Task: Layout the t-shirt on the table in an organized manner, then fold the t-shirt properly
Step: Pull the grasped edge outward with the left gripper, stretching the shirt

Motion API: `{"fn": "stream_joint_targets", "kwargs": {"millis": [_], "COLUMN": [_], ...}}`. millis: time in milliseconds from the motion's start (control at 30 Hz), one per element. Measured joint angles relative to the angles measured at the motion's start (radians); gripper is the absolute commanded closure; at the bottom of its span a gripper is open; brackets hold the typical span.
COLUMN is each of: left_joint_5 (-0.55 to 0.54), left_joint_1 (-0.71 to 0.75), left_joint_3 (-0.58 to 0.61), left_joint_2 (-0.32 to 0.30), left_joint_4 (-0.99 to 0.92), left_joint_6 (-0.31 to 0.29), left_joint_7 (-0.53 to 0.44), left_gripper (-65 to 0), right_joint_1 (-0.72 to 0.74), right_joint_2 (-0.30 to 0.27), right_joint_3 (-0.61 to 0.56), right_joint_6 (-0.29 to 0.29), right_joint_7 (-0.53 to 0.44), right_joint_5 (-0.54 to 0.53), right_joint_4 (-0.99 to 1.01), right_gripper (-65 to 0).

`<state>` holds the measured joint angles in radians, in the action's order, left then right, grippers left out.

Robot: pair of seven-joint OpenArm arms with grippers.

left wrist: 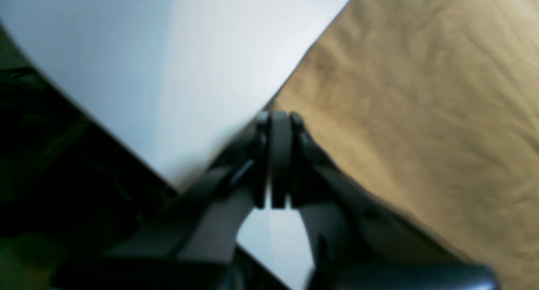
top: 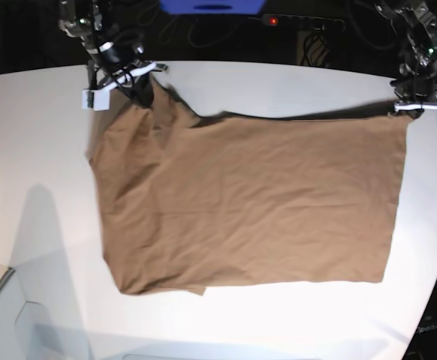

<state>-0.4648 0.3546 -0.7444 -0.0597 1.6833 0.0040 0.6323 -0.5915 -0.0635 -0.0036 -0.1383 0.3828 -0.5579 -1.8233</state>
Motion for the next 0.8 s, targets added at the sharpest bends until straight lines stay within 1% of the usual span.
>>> {"fn": "stream_joint_targets", "kwargs": {"millis": [33,67,133,200,267,333,433,500,633,800], "left_joint_5": [0.000,-0.001,-0.001,-0.002,-0.002,-0.001,-0.005,-0.001,0.000,0.000], "left_joint_1": [-0.003,-0.007,-0.014,-0.014,-0.008,-0.008,-0.013,-0.011,-0.012,-0.014], "left_joint_3": [0.000,0.000,-0.002,-0.002,-0.002,-0.006,-0.042,-0.066,-0.101,-0.104], "left_joint_2": [-0.002,-0.005,-0.007,-0.006,-0.006,-0.006,-0.006,-0.007,-0.007,-0.007], "left_joint_4": [-0.002,0.000,0.000,0.000,0.001,0.005,0.012,0.012,0.003,0.003], "left_joint_6": [0.000,0.000,0.000,0.000,0.000,0.000,-0.004,-0.004,-0.002,-0.001], "left_joint_7": [0.003,-0.005,-0.009,-0.008,-0.005,-0.004,-0.006,-0.007,-0.005,-0.005], "left_gripper": [-11.9,-16.5,-24.5,-31.9,-36.5,-39.0,-40.9,-41.4,-41.7,-41.7], "right_joint_1": [-0.002,-0.003,-0.014,-0.028,-0.038,-0.056,-0.087,-0.102,-0.103,-0.099], "right_joint_2": [0.000,0.000,0.000,0.001,0.007,0.023,0.068,0.084,0.086,0.085], "right_joint_3": [0.001,0.001,0.001,0.002,0.026,0.082,0.180,0.209,0.183,0.150], "right_joint_6": [0.000,0.000,0.000,-0.001,-0.003,-0.003,-0.003,-0.003,-0.003,-0.003], "right_joint_7": [0.006,0.010,0.008,0.008,0.009,-0.005,-0.009,-0.020,-0.029,-0.029], "right_joint_5": [0.000,0.000,0.000,0.001,-0.001,-0.017,-0.031,-0.031,-0.031,-0.031], "right_joint_4": [0.000,0.000,0.000,0.000,0.000,-0.001,-0.003,-0.007,-0.021,-0.021], "right_gripper": [-1.7,-4.8,-12.1,-21.1,-28.9,-32.6,-32.8,-32.9,-33.1,-33.1]}}
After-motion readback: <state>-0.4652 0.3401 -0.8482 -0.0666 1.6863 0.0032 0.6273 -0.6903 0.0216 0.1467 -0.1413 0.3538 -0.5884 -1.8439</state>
